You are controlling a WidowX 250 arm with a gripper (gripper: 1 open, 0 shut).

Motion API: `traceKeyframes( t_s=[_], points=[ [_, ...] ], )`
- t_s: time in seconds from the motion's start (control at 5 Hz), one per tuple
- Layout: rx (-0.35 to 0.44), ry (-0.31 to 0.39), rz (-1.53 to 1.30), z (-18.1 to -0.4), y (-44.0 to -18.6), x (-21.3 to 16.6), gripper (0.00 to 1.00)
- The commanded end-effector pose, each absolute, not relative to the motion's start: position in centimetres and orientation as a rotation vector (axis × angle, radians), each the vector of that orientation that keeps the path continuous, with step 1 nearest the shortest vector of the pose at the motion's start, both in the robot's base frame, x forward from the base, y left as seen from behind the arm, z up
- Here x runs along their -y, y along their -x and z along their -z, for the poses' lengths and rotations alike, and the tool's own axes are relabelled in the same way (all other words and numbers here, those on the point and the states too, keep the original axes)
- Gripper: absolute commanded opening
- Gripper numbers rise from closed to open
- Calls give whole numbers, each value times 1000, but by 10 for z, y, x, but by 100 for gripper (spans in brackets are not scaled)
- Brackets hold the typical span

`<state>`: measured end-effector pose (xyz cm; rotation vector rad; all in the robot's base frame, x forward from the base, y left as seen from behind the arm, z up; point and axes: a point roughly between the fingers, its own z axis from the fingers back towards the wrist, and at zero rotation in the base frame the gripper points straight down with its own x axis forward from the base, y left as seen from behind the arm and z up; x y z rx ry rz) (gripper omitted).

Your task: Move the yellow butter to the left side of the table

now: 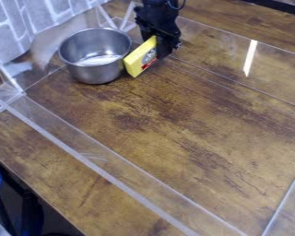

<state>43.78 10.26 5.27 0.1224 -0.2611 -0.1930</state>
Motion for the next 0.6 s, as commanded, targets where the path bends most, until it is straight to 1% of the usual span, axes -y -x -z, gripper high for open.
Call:
traceKeyframes(
  t_s=[0.0,0.4],
  points=[
    [326,-146,181,-74,-445,-112,0],
    [322,-144,183,-70,-447,-113,0]
  ],
)
